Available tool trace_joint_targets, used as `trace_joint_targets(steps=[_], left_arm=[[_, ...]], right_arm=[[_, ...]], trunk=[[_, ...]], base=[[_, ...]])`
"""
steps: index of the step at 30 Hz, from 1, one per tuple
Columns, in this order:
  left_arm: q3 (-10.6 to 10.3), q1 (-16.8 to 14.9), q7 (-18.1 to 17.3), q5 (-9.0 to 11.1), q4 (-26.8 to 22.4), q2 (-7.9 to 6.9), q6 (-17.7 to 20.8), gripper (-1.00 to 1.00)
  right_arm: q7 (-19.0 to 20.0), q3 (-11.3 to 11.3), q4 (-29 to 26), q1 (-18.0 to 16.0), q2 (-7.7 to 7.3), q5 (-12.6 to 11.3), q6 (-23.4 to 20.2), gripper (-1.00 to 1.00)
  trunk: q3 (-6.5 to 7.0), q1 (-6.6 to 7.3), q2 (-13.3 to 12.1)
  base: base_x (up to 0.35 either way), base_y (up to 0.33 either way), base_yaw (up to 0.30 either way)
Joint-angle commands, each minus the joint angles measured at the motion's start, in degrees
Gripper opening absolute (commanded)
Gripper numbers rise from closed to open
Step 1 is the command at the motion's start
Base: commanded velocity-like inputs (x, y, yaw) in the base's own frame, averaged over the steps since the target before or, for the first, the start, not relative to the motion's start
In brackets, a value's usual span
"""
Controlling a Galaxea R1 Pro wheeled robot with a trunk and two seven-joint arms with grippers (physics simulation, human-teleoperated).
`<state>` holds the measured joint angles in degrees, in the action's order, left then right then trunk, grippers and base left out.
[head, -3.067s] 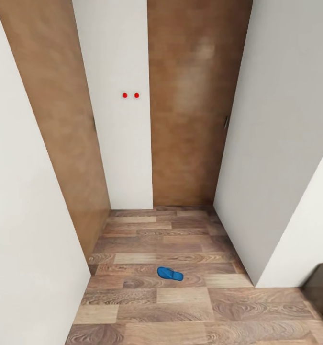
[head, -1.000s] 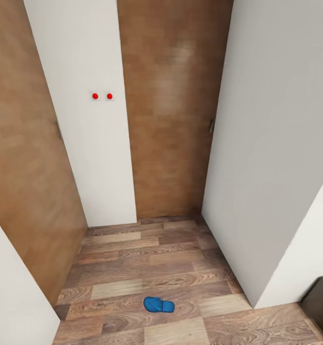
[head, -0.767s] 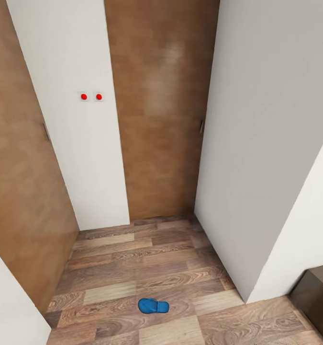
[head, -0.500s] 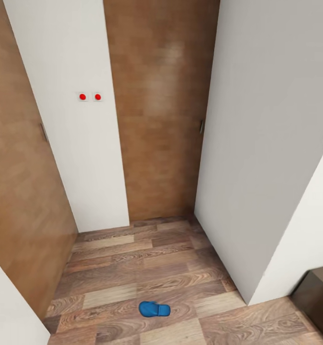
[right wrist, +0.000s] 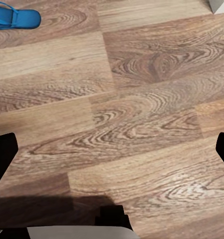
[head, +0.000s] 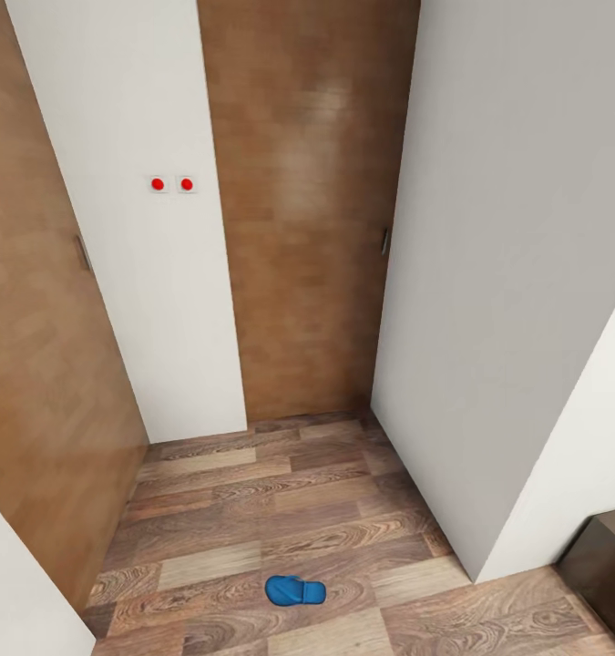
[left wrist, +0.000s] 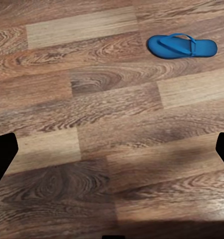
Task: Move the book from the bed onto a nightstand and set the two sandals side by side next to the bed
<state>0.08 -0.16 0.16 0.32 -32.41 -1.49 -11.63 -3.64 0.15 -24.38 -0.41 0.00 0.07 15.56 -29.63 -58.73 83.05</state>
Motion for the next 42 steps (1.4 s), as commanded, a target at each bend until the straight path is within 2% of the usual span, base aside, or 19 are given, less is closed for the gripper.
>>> trace_joint_targets(steps=[1, 22, 34, 42], left_arm=[[0.01, -0.02, 0.02, 0.03, 0.00, 0.00, -0.15, 1.00], [-0.05, -0.02, 0.02, 0.03, 0.06, 0.00, -0.15, 1.00], [-0.08, -0.02, 0.02, 0.03, 0.06, 0.00, -0.15, 1.00], [-0.03, -0.02, 0.02, 0.03, 0.06, 0.00, -0.15, 1.00]], right_arm=[[-0.14, 0.02, 0.04, -0.03, 0.00, 0.01, 0.17, 1.00], [-0.14, 0.03, 0.04, -0.03, 0.00, -0.01, 0.17, 1.00], [-0.14, 0.02, 0.04, -0.03, 0.00, -0.03, 0.17, 1.00], [-0.14, 0.06, 0.04, -0.03, 0.00, -0.05, 0.17, 1.00]], trunk=[[-0.05, 0.00, 0.03], [-0.05, 0.00, 0.03], [-0.05, 0.00, 0.03], [-0.05, 0.00, 0.03]], base=[[0.000, 0.000, 0.000], [0.109, 0.051, -0.004], [0.002, 0.001, -0.194], [0.000, 0.019, -0.041]])
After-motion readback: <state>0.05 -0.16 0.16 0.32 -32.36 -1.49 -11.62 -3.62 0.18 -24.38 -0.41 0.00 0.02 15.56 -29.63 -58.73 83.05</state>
